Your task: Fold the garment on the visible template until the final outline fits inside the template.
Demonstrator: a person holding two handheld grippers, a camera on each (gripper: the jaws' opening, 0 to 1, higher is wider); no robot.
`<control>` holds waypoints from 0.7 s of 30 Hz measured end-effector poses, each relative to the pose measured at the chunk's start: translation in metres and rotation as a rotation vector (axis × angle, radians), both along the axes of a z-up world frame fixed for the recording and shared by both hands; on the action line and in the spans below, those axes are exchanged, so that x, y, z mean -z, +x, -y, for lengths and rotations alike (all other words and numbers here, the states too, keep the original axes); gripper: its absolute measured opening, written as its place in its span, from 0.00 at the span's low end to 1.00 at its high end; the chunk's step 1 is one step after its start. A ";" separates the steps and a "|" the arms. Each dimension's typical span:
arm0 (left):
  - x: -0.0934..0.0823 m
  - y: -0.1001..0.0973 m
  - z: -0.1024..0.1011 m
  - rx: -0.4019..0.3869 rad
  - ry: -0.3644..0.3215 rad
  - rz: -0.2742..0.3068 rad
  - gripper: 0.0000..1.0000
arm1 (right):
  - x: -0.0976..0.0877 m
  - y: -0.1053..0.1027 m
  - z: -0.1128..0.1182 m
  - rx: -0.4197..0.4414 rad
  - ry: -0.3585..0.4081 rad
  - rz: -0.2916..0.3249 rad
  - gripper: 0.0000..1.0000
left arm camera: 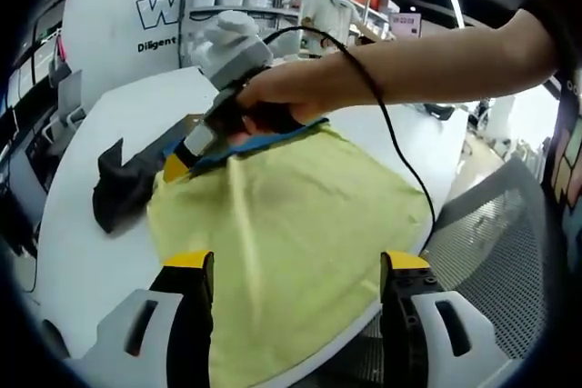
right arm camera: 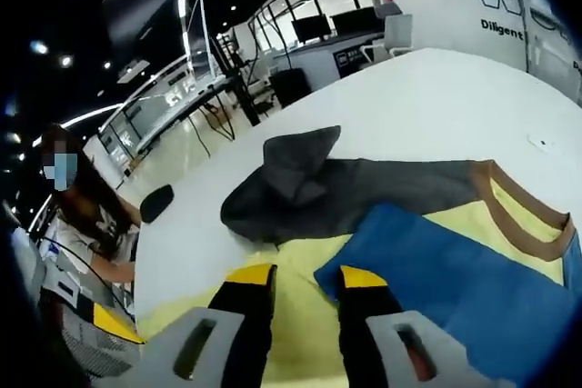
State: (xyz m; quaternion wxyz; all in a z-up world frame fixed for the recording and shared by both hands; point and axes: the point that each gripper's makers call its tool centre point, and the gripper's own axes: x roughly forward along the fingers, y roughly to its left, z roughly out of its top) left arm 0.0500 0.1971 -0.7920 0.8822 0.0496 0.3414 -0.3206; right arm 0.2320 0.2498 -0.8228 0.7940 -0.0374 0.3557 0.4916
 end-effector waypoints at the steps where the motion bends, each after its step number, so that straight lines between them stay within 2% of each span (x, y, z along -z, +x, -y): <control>1: 0.000 0.000 0.000 0.000 0.000 0.002 0.69 | -0.006 0.004 0.005 0.027 0.006 0.051 0.40; 2: 0.000 0.000 0.000 0.001 0.000 0.003 0.69 | -0.010 0.004 0.007 0.047 0.018 0.055 0.47; 4: 0.000 0.001 0.000 0.000 -0.001 0.005 0.69 | -0.013 -0.001 0.010 0.053 0.033 0.041 0.50; 8: 0.001 0.002 0.002 0.008 0.000 0.006 0.69 | -0.018 0.001 0.020 0.073 0.020 0.084 0.56; 12: -0.001 0.004 0.002 0.009 0.001 0.011 0.69 | -0.028 0.000 0.030 0.097 0.030 0.113 0.57; 15: -0.001 0.005 0.001 0.010 0.005 0.014 0.69 | -0.032 0.001 0.037 0.127 0.023 0.109 0.59; 18: -0.001 0.005 0.000 0.007 0.004 0.014 0.69 | -0.037 0.001 0.046 0.140 -0.027 0.165 0.60; 21: 0.000 0.005 -0.002 0.005 0.008 0.012 0.69 | -0.041 -0.001 0.053 0.157 -0.022 0.171 0.60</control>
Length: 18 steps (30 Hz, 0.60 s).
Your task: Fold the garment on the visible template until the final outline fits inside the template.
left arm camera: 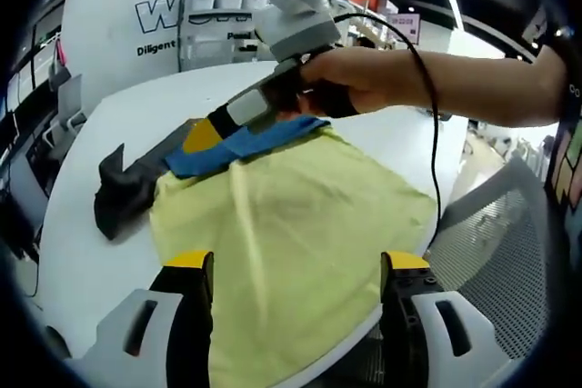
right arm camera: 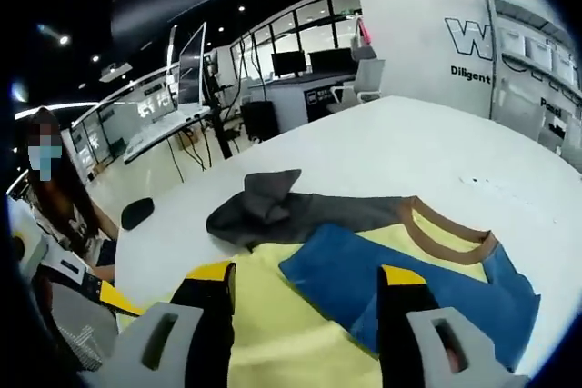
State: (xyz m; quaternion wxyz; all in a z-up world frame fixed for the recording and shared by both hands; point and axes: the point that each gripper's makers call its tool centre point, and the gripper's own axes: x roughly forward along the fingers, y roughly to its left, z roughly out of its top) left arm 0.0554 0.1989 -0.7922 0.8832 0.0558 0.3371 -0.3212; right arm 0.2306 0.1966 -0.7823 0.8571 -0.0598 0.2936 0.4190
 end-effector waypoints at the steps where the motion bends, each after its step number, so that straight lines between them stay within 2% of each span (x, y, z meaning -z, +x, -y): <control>1: 0.000 0.000 0.000 0.001 0.001 0.001 0.69 | -0.001 0.000 0.002 0.005 0.003 0.000 0.60; 9: 0.004 0.000 0.012 0.053 0.014 -0.004 0.68 | -0.005 0.019 0.038 0.095 -0.006 0.011 0.59; 18: 0.008 -0.004 0.024 0.067 -0.001 -0.027 0.62 | 0.002 0.036 0.076 0.185 -0.037 0.004 0.59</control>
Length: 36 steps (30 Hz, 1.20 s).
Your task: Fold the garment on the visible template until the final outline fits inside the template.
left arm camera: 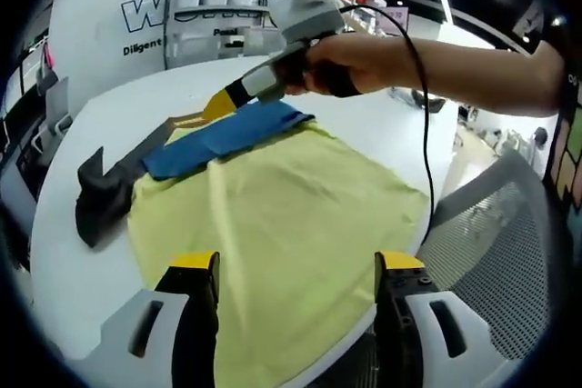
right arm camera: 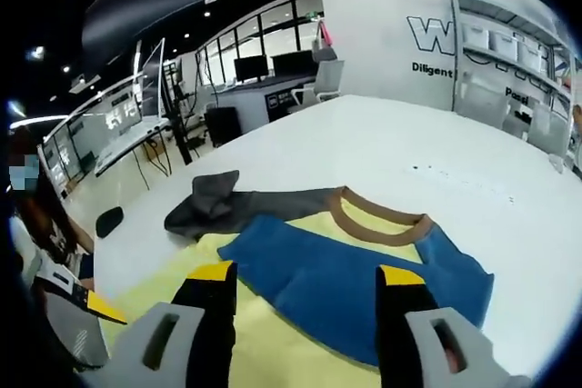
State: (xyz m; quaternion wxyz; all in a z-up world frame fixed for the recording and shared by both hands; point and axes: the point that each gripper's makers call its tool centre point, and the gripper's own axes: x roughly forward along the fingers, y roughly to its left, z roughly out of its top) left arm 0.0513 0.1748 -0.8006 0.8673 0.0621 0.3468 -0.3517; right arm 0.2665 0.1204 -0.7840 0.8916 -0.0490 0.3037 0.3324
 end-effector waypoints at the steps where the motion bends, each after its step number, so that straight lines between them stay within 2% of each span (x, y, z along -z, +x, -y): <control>1: 0.001 -0.001 0.001 0.005 0.005 -0.003 0.61 | 0.000 0.002 0.005 0.009 -0.006 0.003 0.59; 6: 0.006 -0.006 0.008 0.066 0.032 -0.014 0.51 | 0.004 0.016 0.034 0.064 -0.049 0.017 0.59; 11: 0.010 -0.012 0.025 0.149 0.038 -0.024 0.52 | 0.010 0.030 0.066 0.126 -0.085 0.010 0.59; 12: 0.011 -0.013 0.029 0.166 0.042 -0.026 0.52 | 0.012 0.030 0.071 0.143 -0.076 -0.010 0.58; 14: 0.013 -0.015 0.035 0.191 0.043 -0.032 0.52 | 0.014 0.028 0.076 0.170 -0.057 -0.035 0.58; 20: 0.018 -0.022 0.053 0.277 0.054 -0.043 0.49 | 0.019 0.037 0.099 0.226 -0.084 -0.032 0.58; 25: 0.023 -0.023 0.070 0.371 0.079 -0.027 0.46 | 0.020 0.047 0.116 0.262 -0.098 -0.036 0.57; 26: 0.024 -0.027 0.073 0.416 0.098 -0.042 0.45 | 0.021 0.050 0.121 0.274 -0.096 -0.040 0.55; 27: 0.024 -0.029 0.075 0.438 0.106 -0.039 0.45 | 0.024 0.053 0.127 0.289 -0.105 -0.050 0.52; 29: 0.022 -0.025 0.082 0.454 0.114 0.004 0.44 | 0.029 0.057 0.137 0.303 -0.136 -0.052 0.51; 30: 0.025 -0.029 0.087 0.486 0.109 -0.008 0.44 | 0.031 0.060 0.142 0.311 -0.137 -0.055 0.51; 33: 0.030 -0.029 0.091 0.511 0.119 -0.008 0.38 | 0.037 0.064 0.149 0.328 -0.113 -0.084 0.47; 36: 0.032 -0.025 0.095 0.510 0.122 0.005 0.45 | 0.042 0.068 0.152 0.322 -0.124 -0.090 0.52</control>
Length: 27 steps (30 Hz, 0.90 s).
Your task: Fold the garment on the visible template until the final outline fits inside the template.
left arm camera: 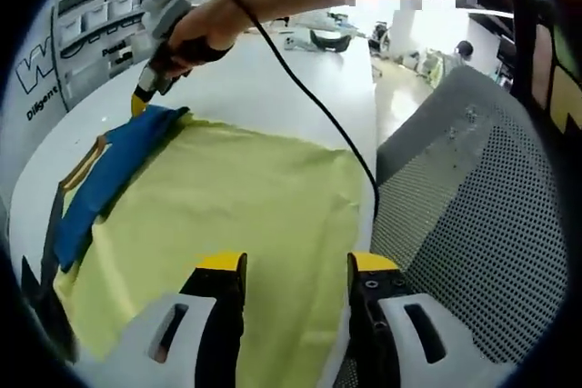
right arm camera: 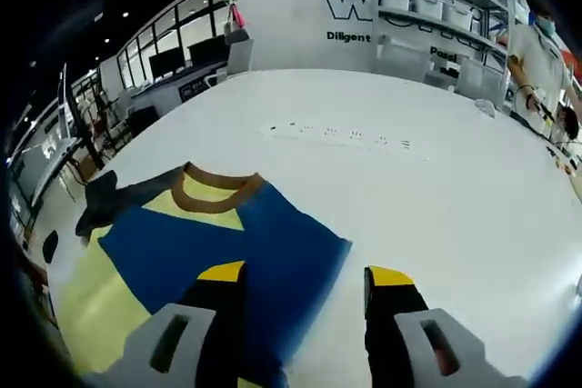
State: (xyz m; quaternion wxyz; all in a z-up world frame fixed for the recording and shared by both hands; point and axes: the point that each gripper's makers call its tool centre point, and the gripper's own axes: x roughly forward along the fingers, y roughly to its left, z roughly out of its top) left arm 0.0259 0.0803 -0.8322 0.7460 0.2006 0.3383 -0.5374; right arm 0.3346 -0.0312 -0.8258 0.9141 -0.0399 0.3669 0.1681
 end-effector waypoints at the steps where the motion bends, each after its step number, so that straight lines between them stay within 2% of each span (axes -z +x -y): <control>1: -0.001 -0.002 0.003 0.028 -0.010 0.001 0.43 | 0.000 0.001 0.000 -0.005 0.002 0.000 0.51; 3: -0.001 -0.002 0.005 0.029 -0.019 -0.001 0.37 | 0.003 0.003 -0.002 -0.013 0.022 -0.007 0.43; 6: 0.004 -0.005 0.008 0.055 -0.011 -0.001 0.37 | 0.009 0.005 0.002 0.000 0.028 -0.023 0.43; 8: 0.007 -0.006 0.009 0.072 -0.005 0.000 0.35 | 0.011 0.006 0.001 -0.007 0.042 -0.025 0.39; 11: 0.011 -0.012 0.010 0.152 0.018 0.031 0.38 | 0.014 0.006 -0.001 -0.008 0.058 -0.032 0.36; 18: 0.018 -0.013 0.009 0.161 0.034 0.026 0.32 | 0.019 0.005 -0.004 -0.024 0.056 -0.044 0.32; 23: 0.017 -0.009 0.013 0.156 0.018 0.027 0.28 | 0.022 0.006 -0.007 -0.028 0.055 -0.049 0.28; 27: 0.017 -0.008 0.014 0.158 0.023 0.033 0.25 | 0.024 0.005 -0.010 -0.065 0.006 -0.042 0.20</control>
